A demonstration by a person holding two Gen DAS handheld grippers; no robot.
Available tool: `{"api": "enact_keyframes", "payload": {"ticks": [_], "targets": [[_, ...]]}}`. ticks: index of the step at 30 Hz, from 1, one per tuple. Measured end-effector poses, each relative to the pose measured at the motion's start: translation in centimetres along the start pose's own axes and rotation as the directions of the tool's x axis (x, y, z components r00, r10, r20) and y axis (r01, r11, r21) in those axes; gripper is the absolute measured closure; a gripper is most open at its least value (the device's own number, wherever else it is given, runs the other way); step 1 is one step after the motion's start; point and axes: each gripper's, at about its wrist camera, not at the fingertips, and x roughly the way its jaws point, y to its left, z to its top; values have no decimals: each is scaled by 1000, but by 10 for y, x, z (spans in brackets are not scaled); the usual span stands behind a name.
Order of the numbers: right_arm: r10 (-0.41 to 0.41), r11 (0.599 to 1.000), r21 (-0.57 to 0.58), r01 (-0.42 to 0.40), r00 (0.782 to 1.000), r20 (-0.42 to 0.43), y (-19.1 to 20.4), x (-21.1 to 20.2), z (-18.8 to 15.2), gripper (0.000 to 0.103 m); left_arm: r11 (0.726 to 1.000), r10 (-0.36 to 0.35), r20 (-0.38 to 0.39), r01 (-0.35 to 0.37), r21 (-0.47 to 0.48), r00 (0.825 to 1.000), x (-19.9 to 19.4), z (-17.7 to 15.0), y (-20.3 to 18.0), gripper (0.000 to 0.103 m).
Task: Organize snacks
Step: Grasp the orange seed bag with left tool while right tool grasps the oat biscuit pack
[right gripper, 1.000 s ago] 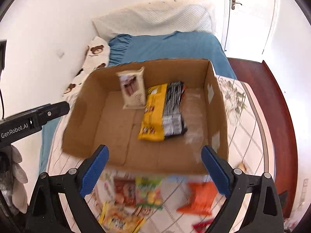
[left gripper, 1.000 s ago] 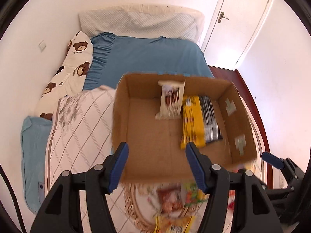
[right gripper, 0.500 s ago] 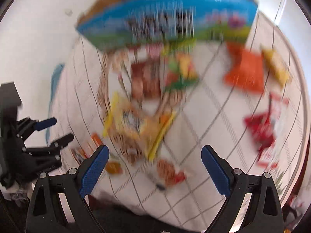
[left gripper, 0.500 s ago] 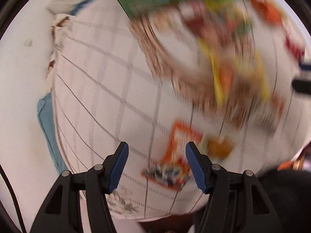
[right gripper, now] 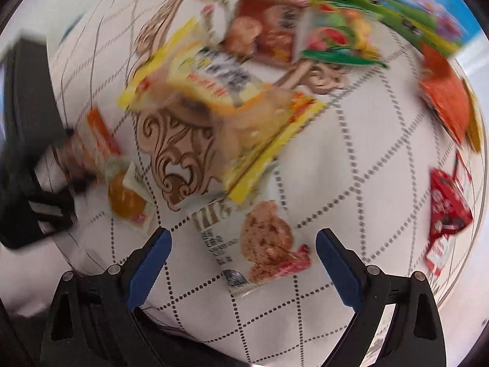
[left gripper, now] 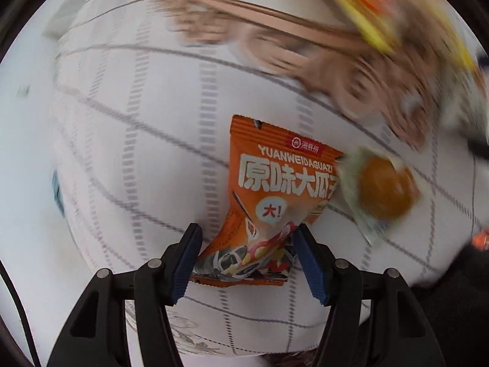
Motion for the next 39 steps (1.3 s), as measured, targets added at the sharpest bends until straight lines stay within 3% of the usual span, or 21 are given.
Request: {"api": "enact_keyframes", "payload": {"ticks": [2, 5, 8, 12, 14, 18, 21, 22, 24, 26, 28, 29, 31, 34, 37, 39], "targets": [[-29, 999, -28, 29, 1000, 0, 7, 5, 0, 7, 994, -28, 10, 29, -108, 1000, -1, 2, 23, 42], [-42, 999, -27, 42, 999, -9, 11, 13, 1, 7, 962, -115, 21, 116, -248, 993, 2, 1, 51, 39], [-38, 999, 9, 38, 999, -23, 10, 21, 2, 7, 962, -138, 17, 138, -237, 990, 10, 0, 47, 24], [-65, 998, 3, 65, 998, -17, 14, 27, 1, 7, 967, -103, 18, 105, -234, 994, 21, 3, 30, 24], [-94, 995, -23, 94, 996, -7, 22, 28, 0, 8, 972, -96, 38, 102, -213, 995, 8, 9, 12, 24], [-117, 992, -46, 119, 993, 30, 33, 30, -13, 19, 989, -27, 38, 32, -141, 999, 8, 19, -9, 24], [-100, 995, -13, 101, 994, 53, 36, 25, -27, 37, 983, -84, 47, 90, -162, 995, 6, 23, -15, 25], [-73, 997, 28, 71, 996, 55, 30, 21, -28, 38, 977, -97, 48, 105, -187, 994, 6, 24, -12, 26], [-9, 992, 128, 3, 999, 53, 13, 16, -32, 38, 944, -107, 46, 116, -308, 993, 10, 21, 9, 27], [68, 968, 238, -77, 997, 44, -6, 14, -36, 38, 877, -146, 44, 150, -456, 988, 18, 9, 36, 27], [127, 945, 299, -133, 991, 39, -16, 12, -38, 38, 799, -243, 67, 239, -551, 968, 21, 0, 55, 27], [150, 939, 310, -150, 988, 23, -18, 12, -39, 37, 775, -289, 87, 286, -564, 953, 18, -2, 59, 27], [171, 936, 309, -166, 985, 10, -23, 8, -37, 37, 791, -288, 103, 297, -536, 952, 5, -1, 57, 27], [180, 942, 288, -171, 984, -3, -27, -10, -17, 31, 857, -235, 98, 254, -449, 967, -15, 2, 49, 27], [141, 960, 249, -131, 990, -23, -3, -12, -11, 28, 900, -192, -5, 174, -400, 981, 3, 17, 32, 27], [127, 961, 254, -114, 991, -35, 6, -14, -3, 28, 911, -169, -91, 120, -394, 981, 29, 26, 24, 27]]}}
